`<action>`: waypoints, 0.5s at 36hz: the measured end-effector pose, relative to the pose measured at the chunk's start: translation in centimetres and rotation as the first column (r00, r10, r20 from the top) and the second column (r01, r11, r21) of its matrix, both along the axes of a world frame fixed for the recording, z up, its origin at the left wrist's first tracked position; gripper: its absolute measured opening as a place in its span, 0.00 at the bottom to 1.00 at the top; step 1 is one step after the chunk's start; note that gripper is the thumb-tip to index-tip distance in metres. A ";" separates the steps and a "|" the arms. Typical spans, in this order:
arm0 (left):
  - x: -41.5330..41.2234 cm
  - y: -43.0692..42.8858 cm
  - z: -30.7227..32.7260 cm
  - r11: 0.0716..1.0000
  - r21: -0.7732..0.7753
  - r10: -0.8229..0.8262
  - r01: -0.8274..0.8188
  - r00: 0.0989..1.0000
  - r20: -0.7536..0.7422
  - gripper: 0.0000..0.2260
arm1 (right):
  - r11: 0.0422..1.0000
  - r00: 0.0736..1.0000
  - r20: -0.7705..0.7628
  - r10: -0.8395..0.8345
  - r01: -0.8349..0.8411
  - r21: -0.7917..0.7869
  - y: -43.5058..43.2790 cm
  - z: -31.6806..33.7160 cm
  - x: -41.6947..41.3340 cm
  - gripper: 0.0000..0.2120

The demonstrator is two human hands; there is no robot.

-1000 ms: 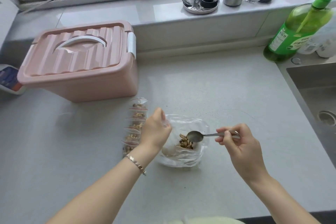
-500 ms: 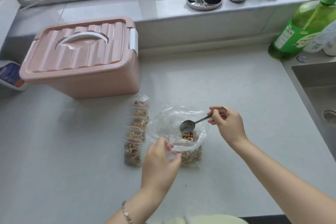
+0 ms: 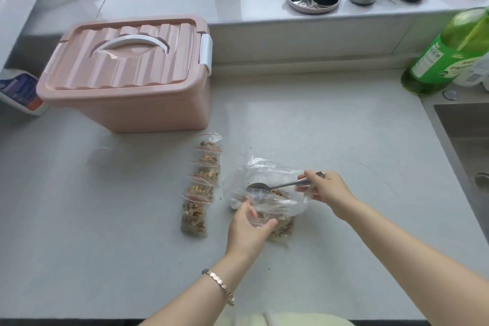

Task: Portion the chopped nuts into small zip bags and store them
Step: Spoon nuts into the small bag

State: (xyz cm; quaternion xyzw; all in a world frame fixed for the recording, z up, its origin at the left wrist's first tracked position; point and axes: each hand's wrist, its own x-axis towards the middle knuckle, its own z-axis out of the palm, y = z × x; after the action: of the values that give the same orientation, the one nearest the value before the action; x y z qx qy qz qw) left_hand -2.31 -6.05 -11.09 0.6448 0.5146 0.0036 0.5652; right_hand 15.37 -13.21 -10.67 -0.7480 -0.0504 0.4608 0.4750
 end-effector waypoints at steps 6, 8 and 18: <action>2.0 3.5 0.2 0.978 0.173 -0.117 0.120 0.993 -0.028 0.17 | 0.990 0.990 -0.004 -0.137 0.137 -0.024 -2.2 0.6 -1.9 0.14; 2.8 4.8 0.2 0.953 0.246 -0.176 0.176 0.984 -0.022 0.17 | 0.994 0.994 0.019 -0.111 0.111 -0.012 -2.9 1.1 -3.2 0.17; 5.4 8.2 2.0 0.845 0.382 -0.415 0.375 0.910 0.026 0.08 | 0.994 0.985 0.158 -0.065 0.077 -0.072 -4.7 2.2 -7.3 0.20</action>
State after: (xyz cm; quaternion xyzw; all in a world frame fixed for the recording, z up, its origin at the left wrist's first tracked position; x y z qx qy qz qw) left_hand 3.07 2.20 -9.09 0.8301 0.3298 0.0183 0.4493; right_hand 8.03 -17.93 -8.47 -0.8009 -0.0426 0.3852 0.4564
